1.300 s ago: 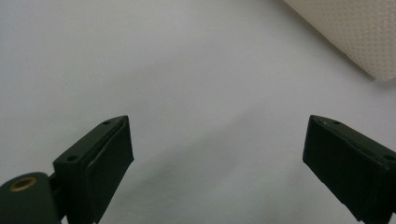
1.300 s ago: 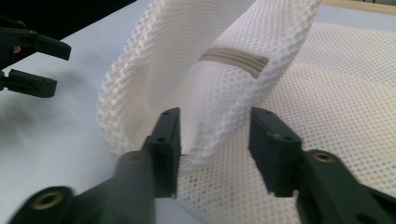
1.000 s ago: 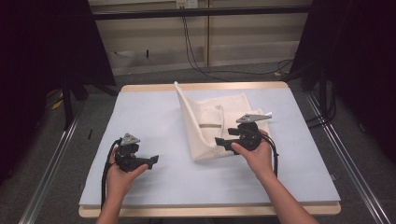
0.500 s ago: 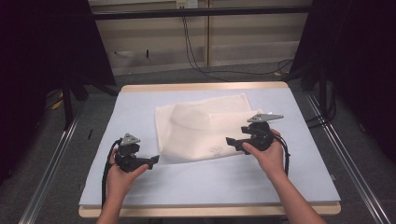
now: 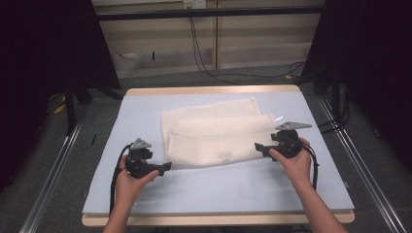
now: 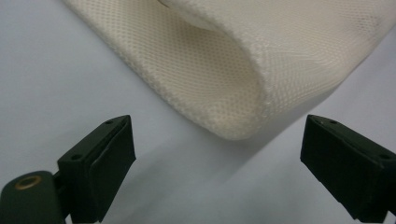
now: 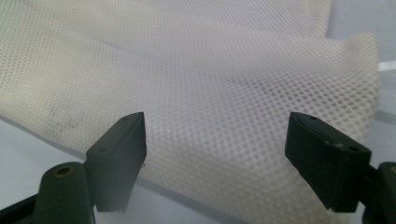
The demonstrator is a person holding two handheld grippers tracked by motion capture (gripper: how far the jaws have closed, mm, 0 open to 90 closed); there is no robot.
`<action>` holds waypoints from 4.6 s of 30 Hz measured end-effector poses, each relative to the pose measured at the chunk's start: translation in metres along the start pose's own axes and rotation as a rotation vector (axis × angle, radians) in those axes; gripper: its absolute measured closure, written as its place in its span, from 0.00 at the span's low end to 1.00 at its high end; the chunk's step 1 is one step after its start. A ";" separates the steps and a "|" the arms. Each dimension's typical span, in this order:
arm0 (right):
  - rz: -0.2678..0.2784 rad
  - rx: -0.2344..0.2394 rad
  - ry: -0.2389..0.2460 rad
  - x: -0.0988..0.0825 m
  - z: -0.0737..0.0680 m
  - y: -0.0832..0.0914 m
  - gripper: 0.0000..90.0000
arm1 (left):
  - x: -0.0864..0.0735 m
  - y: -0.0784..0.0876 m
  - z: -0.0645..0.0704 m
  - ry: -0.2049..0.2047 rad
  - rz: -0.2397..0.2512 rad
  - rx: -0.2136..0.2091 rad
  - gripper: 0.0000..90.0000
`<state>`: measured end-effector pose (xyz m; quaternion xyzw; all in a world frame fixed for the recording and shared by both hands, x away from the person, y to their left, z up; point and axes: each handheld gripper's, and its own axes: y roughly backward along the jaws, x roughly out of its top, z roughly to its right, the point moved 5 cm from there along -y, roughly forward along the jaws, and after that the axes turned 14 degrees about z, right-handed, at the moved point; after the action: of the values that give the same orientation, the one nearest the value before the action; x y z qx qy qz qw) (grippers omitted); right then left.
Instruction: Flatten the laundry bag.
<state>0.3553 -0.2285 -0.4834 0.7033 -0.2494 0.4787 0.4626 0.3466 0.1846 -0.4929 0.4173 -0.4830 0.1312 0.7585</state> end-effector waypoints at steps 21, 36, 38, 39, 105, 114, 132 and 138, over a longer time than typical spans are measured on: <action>0.010 -0.123 -0.064 -0.022 0.049 0.026 0.33 | 0.012 -0.024 0.012 0.068 0.002 -0.119 0.88; 0.009 -0.039 -0.092 -0.023 0.046 0.013 0.54 | 0.022 -0.045 -0.026 0.066 -0.050 -0.012 0.94; 0.015 -0.052 -0.093 -0.021 0.048 0.013 0.54 | 0.024 -0.048 -0.025 0.060 -0.063 -0.001 0.94; 0.025 -0.067 -0.096 -0.018 0.051 0.013 0.54 | 0.025 -0.048 -0.026 0.056 -0.078 -0.004 0.94; 0.057 0.076 -0.081 -0.006 0.032 0.036 0.99 | 0.054 -0.050 -0.022 0.207 0.014 -0.045 0.93; 0.075 0.083 -0.067 -0.011 0.025 0.050 0.99 | 0.047 -0.015 -0.006 0.147 0.092 -0.083 0.93; 0.046 0.129 -0.067 -0.036 0.017 0.070 0.99 | 0.011 0.006 0.013 0.148 0.054 -0.098 0.94; 0.030 0.143 -0.067 -0.041 0.013 0.074 0.99 | 0.003 0.011 0.018 0.140 0.036 -0.097 0.93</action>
<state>0.2844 -0.2770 -0.4916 0.7464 -0.2406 0.4783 0.3954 0.3307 0.1767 -0.4813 0.3610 -0.4420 0.1504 0.8072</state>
